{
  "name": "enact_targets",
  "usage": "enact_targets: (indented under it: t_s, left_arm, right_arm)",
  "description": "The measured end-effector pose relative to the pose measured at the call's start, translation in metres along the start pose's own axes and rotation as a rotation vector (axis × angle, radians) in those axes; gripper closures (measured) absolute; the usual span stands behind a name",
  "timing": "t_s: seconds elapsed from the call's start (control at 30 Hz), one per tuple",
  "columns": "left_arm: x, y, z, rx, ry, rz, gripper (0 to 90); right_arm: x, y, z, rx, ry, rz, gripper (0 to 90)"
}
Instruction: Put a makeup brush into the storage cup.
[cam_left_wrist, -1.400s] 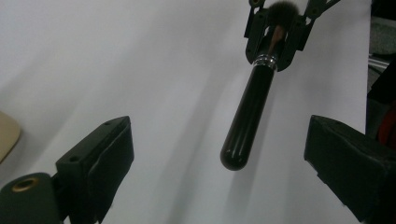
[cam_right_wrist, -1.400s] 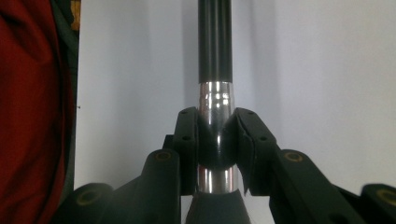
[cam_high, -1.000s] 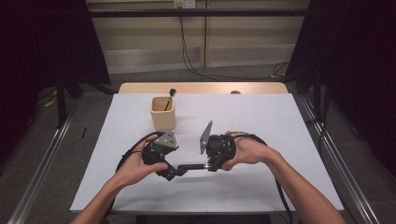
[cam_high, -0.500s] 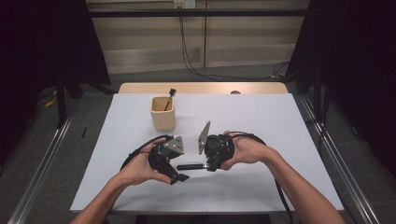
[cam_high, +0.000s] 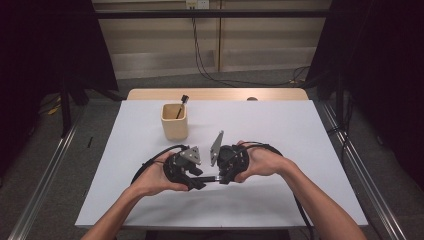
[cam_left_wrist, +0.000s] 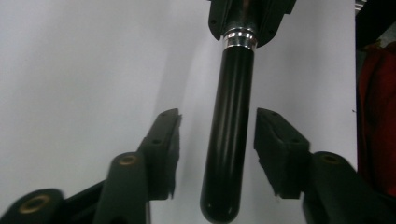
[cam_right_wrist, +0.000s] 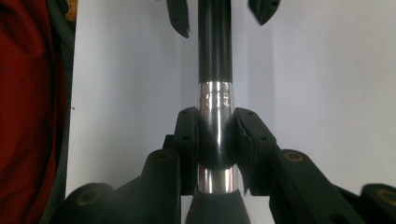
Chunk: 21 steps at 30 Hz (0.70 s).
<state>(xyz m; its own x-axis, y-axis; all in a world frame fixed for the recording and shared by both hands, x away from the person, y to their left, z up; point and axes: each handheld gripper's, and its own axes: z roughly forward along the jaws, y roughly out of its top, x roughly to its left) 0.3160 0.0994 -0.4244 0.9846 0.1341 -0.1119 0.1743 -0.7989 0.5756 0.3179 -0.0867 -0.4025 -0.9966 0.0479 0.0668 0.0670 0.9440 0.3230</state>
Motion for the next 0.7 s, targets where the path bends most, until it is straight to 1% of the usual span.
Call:
enact_targets:
  t_s: [0.03, 0.13, 0.17, 0.23, 0.27, 0.3, 0.37, 0.4, 0.47, 0.57, 0.7]
  left_arm:
    - [0.0000, 0.0000, 0.0000, -0.001, -0.007, 0.002, 57.8]
    - [-0.0004, 0.0001, 0.0005, 0.002, -0.012, 0.009, 66.0]
    - [-0.0002, 0.0001, 0.0008, 0.001, -0.012, 0.010, 67.6]
    - [-0.0003, 0.0002, 0.0023, 0.009, -0.021, 0.021, 70.5]
    - [-0.0005, 0.0007, 0.0029, 0.020, -0.023, 0.033, 71.7]
    - [-0.0008, 0.0012, 0.0038, 0.022, -0.018, 0.036, 72.0]
    - [-0.0010, 0.0018, 0.0047, 0.028, -0.027, 0.035, 72.5]
    - [-0.0011, 0.0018, 0.0056, 0.024, -0.026, 0.038, 72.7]
    - [-0.0011, 0.0026, 0.0052, 0.025, -0.038, 0.040, 73.6]
    - [-0.0004, 0.0023, 0.0041, 0.020, -0.061, 0.047, 74.6]
    - [-0.0019, 0.0014, 0.0028, 0.016, -0.063, 0.052, 74.7]
  right_arm:
    - [0.0005, 0.0002, 0.0000, 0.001, 0.000, 0.002, 71.6]
    - [0.0004, -0.0001, 0.0005, 0.000, 0.000, -0.001, 71.6]
    - [-0.0003, -0.0004, 0.0008, -0.003, -0.001, -0.008, 71.6]
    - [-0.0006, -0.0011, 0.0012, -0.009, -0.004, -0.006, 71.6]
    - [-0.0006, -0.0015, 0.0015, -0.007, -0.003, -0.009, 71.5]
    - [-0.0005, -0.0016, 0.0019, -0.007, -0.003, -0.010, 71.5]
    - [-0.0002, -0.0020, 0.0033, 0.004, -0.004, -0.009, 71.5]
    - [0.0001, -0.0023, 0.0034, 0.005, -0.004, -0.006, 71.4]
    - [-0.0012, -0.0034, 0.0030, 0.001, -0.004, -0.021, 71.2]
    - [-0.0009, -0.0046, 0.0012, -0.011, -0.004, -0.024, 70.9]
    - [0.0001, -0.0053, 0.0002, -0.023, 0.006, -0.023, 70.6]
